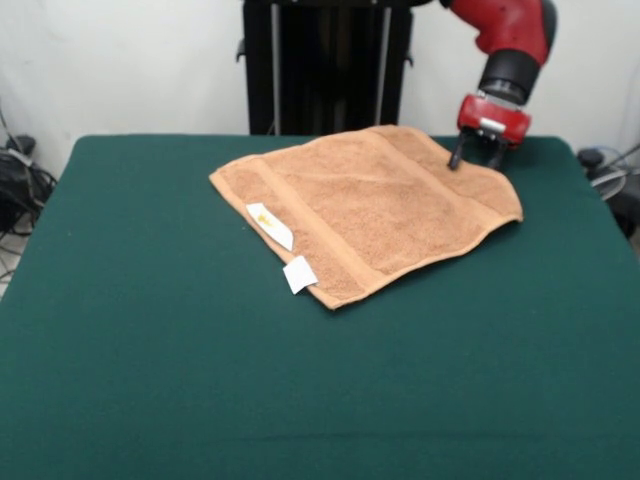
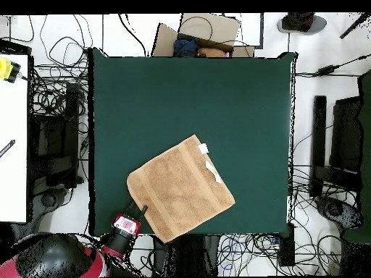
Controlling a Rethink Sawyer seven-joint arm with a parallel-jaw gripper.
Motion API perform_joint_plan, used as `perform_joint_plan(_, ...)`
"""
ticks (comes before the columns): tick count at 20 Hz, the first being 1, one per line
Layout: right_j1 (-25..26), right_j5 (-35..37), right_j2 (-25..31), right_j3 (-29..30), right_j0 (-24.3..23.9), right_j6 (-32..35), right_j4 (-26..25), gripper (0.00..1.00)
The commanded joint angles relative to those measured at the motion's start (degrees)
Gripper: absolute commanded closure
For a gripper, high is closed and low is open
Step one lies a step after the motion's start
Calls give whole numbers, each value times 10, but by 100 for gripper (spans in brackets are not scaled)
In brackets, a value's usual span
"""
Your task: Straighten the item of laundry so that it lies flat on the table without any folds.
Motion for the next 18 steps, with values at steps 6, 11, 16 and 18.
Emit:
perform_joint_plan(6,61,180,23,-37,-15,-72,101,0)
perform_joint_plan(11,55,182,39,-50,-23,-70,129,0)
perform_joint_plan(16,48,177,54,-71,-31,-71,155,0)
perform_joint_plan(18,45,171,53,-73,-32,-63,154,0)
